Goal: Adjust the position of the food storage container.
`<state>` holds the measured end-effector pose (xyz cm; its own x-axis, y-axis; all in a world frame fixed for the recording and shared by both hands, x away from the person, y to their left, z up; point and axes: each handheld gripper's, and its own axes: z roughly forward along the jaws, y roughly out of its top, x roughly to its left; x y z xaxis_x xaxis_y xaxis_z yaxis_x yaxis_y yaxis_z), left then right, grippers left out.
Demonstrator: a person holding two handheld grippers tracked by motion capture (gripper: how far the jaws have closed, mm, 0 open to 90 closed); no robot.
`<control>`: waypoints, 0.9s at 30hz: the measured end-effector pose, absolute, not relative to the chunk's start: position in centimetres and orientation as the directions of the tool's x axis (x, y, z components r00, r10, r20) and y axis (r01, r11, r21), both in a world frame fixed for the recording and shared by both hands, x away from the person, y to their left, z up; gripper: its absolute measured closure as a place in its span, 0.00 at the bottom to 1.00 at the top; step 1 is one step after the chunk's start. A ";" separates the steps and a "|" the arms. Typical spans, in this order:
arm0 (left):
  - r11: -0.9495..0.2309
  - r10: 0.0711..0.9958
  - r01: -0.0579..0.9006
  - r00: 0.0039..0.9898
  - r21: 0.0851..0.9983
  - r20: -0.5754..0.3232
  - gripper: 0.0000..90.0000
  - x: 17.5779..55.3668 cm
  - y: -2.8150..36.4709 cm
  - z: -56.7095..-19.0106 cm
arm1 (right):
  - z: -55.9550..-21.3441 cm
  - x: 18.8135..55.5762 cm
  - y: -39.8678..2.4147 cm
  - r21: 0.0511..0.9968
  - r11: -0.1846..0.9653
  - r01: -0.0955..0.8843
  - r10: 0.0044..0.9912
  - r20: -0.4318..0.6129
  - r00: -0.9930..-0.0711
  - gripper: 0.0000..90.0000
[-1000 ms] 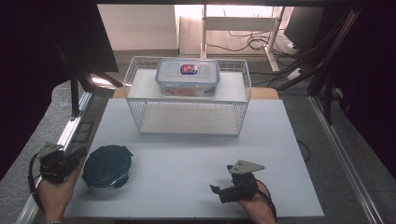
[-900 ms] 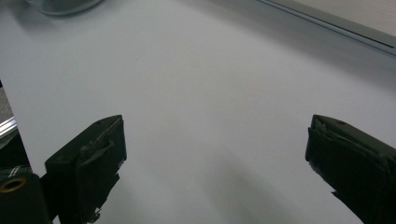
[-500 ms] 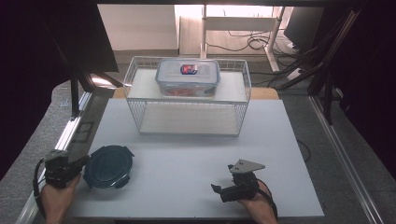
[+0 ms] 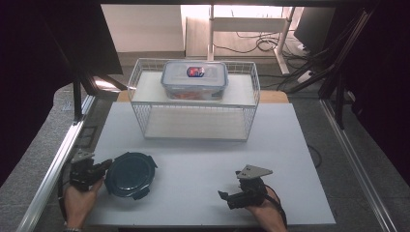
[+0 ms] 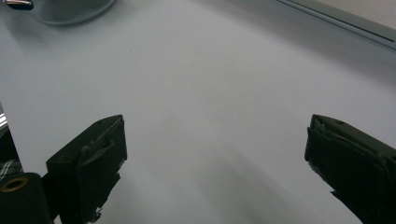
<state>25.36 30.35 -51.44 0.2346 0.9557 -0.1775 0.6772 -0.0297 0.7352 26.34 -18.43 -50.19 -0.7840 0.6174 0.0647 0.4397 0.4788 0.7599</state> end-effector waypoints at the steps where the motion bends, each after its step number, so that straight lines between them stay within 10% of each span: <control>1: -0.035 0.954 0.678 0.243 0.734 -0.178 1.00 25.4 29.9 -51.4 | -50.2 26.4 -18.4 0.760 0.478 0.441 0.618 0.067 -0.783 0.06; 27: -0.042 0.932 0.769 0.260 0.638 -0.252 1.00 20.2 27.6 -52.9 | -50.1 26.2 -18.6 0.753 0.496 0.433 0.624 0.038 -0.781 0.06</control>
<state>20.23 27.56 -52.86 0.2597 0.9323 -0.2517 0.7687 -0.0417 0.6383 26.21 -18.60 -50.14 -0.7805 0.6240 0.0380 0.4331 0.4960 0.7526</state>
